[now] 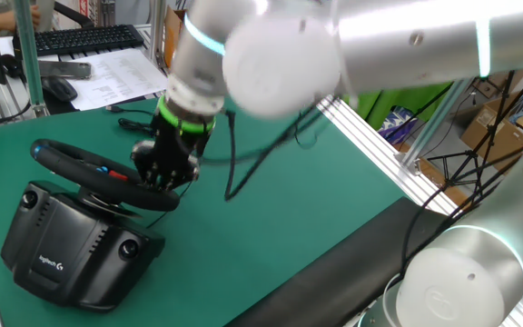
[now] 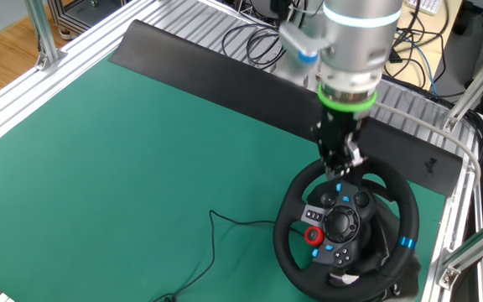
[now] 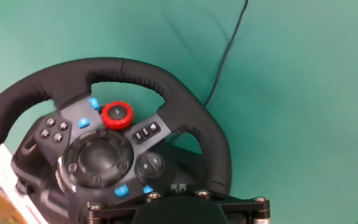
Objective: Rotate the steering wheel 90 degrees clockwise
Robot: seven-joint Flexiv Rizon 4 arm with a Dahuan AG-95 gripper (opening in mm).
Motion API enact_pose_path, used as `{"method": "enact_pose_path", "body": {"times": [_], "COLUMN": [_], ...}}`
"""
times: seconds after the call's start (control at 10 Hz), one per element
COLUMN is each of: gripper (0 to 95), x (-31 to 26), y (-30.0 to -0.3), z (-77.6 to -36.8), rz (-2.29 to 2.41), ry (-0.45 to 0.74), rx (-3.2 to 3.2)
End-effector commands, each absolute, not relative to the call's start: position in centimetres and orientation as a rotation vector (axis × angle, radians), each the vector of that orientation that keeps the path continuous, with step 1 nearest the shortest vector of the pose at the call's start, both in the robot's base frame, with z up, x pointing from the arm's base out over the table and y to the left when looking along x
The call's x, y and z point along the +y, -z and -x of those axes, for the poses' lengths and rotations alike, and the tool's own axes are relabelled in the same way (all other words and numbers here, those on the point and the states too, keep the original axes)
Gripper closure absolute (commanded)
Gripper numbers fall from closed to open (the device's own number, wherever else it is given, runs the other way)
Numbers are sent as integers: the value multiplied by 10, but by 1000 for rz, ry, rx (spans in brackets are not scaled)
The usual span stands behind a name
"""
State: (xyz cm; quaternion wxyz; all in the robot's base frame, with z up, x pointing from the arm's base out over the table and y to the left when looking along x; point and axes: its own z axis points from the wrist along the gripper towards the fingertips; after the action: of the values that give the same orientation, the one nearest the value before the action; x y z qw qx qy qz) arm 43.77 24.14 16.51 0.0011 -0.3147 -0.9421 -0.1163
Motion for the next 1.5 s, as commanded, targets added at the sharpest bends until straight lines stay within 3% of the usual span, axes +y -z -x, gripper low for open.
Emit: {"method": "enact_pose_path", "body": {"times": [0.1,1.1,1.5], "gripper": [950,950,950], "x": [239,226,221], "y": [-176,-188,-192], "z": [-436,-448,-451], "rz": [978,863,694], "ry": [360,348,247], "rx": [-2950,-3003,-3104]}}
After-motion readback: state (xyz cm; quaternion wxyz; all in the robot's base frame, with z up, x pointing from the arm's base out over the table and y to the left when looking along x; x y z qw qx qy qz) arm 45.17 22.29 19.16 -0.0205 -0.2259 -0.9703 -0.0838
